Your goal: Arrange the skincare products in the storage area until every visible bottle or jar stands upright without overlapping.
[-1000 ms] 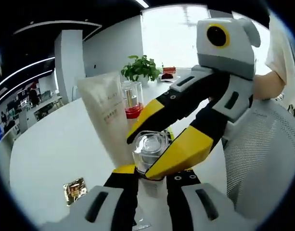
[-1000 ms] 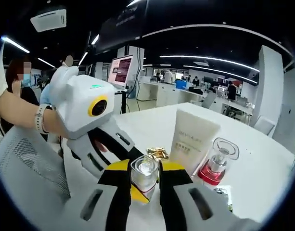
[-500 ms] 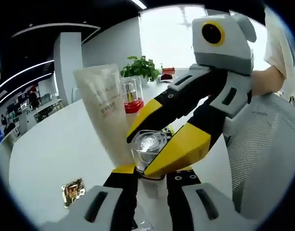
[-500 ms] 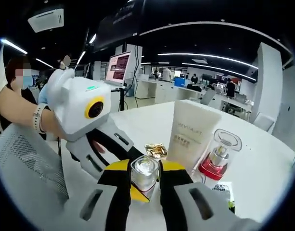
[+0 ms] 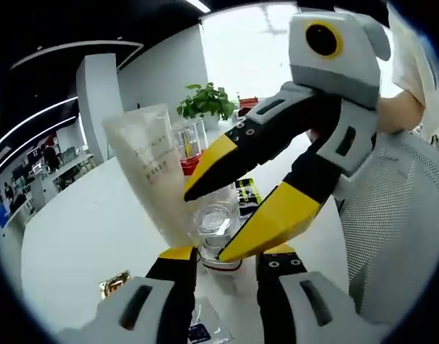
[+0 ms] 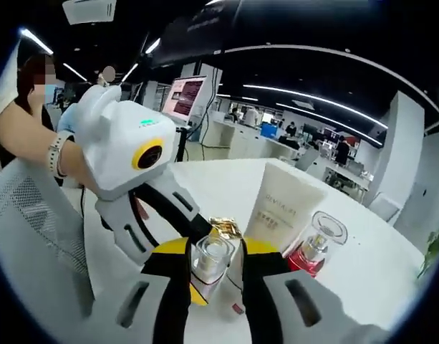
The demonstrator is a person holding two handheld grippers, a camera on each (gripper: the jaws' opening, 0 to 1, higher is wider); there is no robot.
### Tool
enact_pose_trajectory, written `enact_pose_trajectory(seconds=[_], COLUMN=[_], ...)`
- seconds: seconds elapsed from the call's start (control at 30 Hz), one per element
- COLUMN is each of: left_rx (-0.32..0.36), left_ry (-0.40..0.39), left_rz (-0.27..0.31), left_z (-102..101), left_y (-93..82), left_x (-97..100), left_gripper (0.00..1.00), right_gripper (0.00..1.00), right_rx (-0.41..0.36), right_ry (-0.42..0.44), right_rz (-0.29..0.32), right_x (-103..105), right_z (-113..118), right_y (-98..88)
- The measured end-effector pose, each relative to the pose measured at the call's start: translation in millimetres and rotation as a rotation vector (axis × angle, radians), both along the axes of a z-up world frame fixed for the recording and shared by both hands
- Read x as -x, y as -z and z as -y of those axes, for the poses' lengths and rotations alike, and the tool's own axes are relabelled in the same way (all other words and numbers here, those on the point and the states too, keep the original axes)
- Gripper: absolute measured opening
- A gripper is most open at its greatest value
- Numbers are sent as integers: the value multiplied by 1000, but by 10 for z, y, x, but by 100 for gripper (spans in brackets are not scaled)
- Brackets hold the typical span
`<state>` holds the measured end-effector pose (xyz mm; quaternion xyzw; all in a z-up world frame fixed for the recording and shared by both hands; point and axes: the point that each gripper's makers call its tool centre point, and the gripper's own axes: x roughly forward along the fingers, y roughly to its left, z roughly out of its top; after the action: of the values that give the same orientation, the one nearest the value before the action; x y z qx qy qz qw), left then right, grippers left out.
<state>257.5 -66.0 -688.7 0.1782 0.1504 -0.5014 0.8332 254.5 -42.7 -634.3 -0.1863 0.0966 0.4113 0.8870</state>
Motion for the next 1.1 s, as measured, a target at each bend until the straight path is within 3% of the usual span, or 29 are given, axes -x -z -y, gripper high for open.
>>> enact_pose_trajectory(seconds=[0.2,0.3,0.37,0.43,0.6,0.67,0.73,0.97,1.1], left_rx=[-50,-143,-175,-193,-222,-242,-242,-217,-228], left_ry=[-67,-76,-97,-107,-119,-126,-136,-163,-154], left_rz=[-26,-55,-73,-77,-183,-188,-193,-226,-207], left_z=[-115,-162,-205,-226,-253,-278,-286,-286,-256], left_y=[53,205,268,286,413,457,448,456,466], left_x=[-26,12,-10,-14,88,83,87,84,71], left_gripper=[33,35,32,29,24,24,17,11,9], right_gripper=[23,23,23,23,27,27,26,27,25], right_rx=[-63,-55,-43,-23,83,92,116,192,208], right_ry=[19,29,27,44,61,64,75,84,101], right_rz=[22,9,-57,-49,-200,-244,-285,-372,-369], right_x=[139,169,210,173,120,75,27,-96,-191], right_z=[209,374,461,531,650,641,660,653,645], right_y=[-358,-380,-305,-268,147,277,386,639,732])
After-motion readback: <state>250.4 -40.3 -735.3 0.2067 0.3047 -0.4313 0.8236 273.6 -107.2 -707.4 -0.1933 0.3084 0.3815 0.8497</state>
